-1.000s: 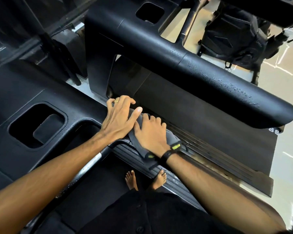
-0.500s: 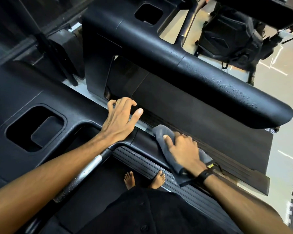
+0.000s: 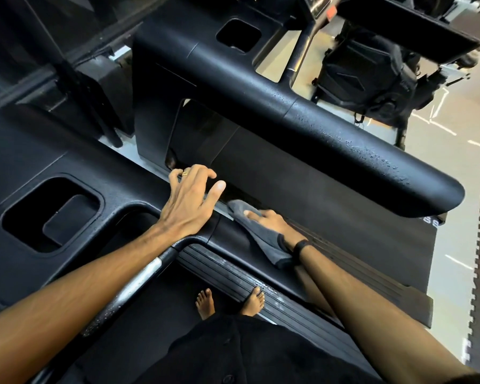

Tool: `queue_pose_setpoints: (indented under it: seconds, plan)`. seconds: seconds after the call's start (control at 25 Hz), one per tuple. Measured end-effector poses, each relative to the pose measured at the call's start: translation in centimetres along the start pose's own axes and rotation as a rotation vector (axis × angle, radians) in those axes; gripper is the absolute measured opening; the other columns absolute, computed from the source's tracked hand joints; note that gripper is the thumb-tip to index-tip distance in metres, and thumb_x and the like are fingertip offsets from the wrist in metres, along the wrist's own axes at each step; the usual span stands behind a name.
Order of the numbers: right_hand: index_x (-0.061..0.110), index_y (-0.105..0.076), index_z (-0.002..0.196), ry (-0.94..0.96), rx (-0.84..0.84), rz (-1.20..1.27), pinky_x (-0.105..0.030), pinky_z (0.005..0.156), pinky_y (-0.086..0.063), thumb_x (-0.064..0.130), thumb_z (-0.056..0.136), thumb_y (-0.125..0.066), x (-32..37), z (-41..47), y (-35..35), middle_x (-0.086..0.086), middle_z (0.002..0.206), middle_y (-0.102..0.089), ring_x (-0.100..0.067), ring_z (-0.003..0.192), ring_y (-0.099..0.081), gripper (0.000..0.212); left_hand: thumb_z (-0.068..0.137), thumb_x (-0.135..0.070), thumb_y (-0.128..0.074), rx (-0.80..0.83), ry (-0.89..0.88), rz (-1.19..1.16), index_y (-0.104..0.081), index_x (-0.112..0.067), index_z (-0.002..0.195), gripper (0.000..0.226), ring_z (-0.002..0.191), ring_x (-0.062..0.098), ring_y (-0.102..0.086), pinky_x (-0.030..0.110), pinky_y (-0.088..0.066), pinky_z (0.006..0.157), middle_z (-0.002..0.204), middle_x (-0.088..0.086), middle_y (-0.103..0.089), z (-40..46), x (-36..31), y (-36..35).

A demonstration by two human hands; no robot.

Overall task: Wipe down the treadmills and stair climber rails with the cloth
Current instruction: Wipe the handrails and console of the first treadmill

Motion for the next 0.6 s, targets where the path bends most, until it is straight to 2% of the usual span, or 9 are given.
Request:
queue_pose_setpoints:
  seconds: [0.08, 0.16, 0.24, 0.36, 0.44, 0.52, 0.6]
  plan:
    - [0.021, -0.063, 0.130, -0.018, -0.094, -0.043, -0.039, 0.100, -0.047, 0.061, 0.098, -0.044, -2.6, -2.3, 0.8, -0.007, 0.126, -0.066, -0.028, 0.117, -0.061, 0.055, 0.099, -0.053, -0.023, 0.005, 0.008, -0.007, -0.056, -0.011, 0.115, 0.055, 0.110, 0.018, -0.053, 0.039, -0.016, 0.111, 0.119, 0.000, -0.056, 0.1, 0.0, 0.0]
    - [0.020, -0.063, 0.120, -0.015, -0.246, -0.217, -0.045, 0.097, -0.046, 0.061, 0.098, -0.037, -3.7, -4.9, 0.7, -0.010, 0.119, -0.068, -0.033, 0.114, -0.061, 0.053, 0.099, -0.054, -0.021, 0.022, 0.003, 0.006, -0.056, -0.011, 0.116, 0.058, 0.110, 0.019, -0.052, 0.041, -0.017, 0.111, 0.119, 0.001, -0.056, 0.2, -0.2, -0.1]
    - [0.018, -0.059, 0.125, 0.021, -0.429, -0.448, -0.048, 0.098, -0.042, 0.061, 0.099, -0.030, -2.0, -6.7, -1.0, -0.011, 0.123, -0.065, -0.035, 0.116, -0.056, 0.057, 0.099, -0.056, -0.020, 0.047, -0.002, 0.031, -0.055, -0.011, 0.117, 0.060, 0.112, 0.020, -0.051, 0.045, -0.020, 0.112, 0.120, 0.002, -0.056, 0.3, -0.3, -0.1]
    - [0.018, -0.055, 0.129, 0.152, -0.531, -0.569, -0.048, 0.094, -0.037, 0.061, 0.096, -0.019, 3.3, -6.6, -4.8, -0.009, 0.122, -0.061, -0.033, 0.111, -0.052, 0.065, 0.098, -0.056, -0.021, 0.043, 0.003, 0.034, -0.055, -0.011, 0.116, 0.059, 0.111, 0.020, -0.051, 0.045, -0.021, 0.112, 0.120, 0.002, -0.056, 0.3, -0.2, 0.0]
    - [0.018, -0.055, 0.123, 0.202, -0.485, -0.492, -0.050, 0.092, -0.037, 0.060, 0.096, -0.022, 5.9, -4.5, -5.4, -0.011, 0.119, -0.062, -0.036, 0.110, -0.052, 0.061, 0.098, -0.055, -0.023, 0.015, 0.015, 0.020, -0.056, -0.011, 0.115, 0.057, 0.109, 0.017, -0.051, 0.042, -0.021, 0.111, 0.117, 0.001, -0.057, 0.2, -0.3, 0.1]
    - [0.020, -0.056, 0.115, 0.175, -0.313, -0.320, -0.049, 0.093, -0.039, 0.062, 0.096, -0.030, 6.4, -1.3, -4.3, -0.010, 0.120, -0.063, -0.036, 0.113, -0.054, 0.053, 0.098, -0.054, -0.024, -0.002, 0.027, 0.019, -0.056, -0.010, 0.114, 0.056, 0.108, 0.017, -0.052, 0.040, -0.021, 0.110, 0.115, 0.001, -0.058, 0.1, -0.3, 0.2]
    - [0.023, -0.060, 0.124, 0.093, -0.097, -0.092, -0.041, 0.093, -0.043, 0.066, 0.094, -0.038, 5.1, 1.3, -2.5, -0.008, 0.127, -0.063, -0.031, 0.117, -0.057, 0.057, 0.099, -0.054, -0.023, -0.003, 0.028, 0.027, -0.056, -0.010, 0.115, 0.056, 0.108, 0.017, -0.052, 0.040, -0.020, 0.111, 0.116, 0.001, -0.058, 0.1, -0.3, 0.1]
Point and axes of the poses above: each hand's wrist, its own z-axis towards the middle knuckle, its own y-axis out of the back of the hand, x = y × z, the point moved 1 cm from there along z, towards the middle knuckle
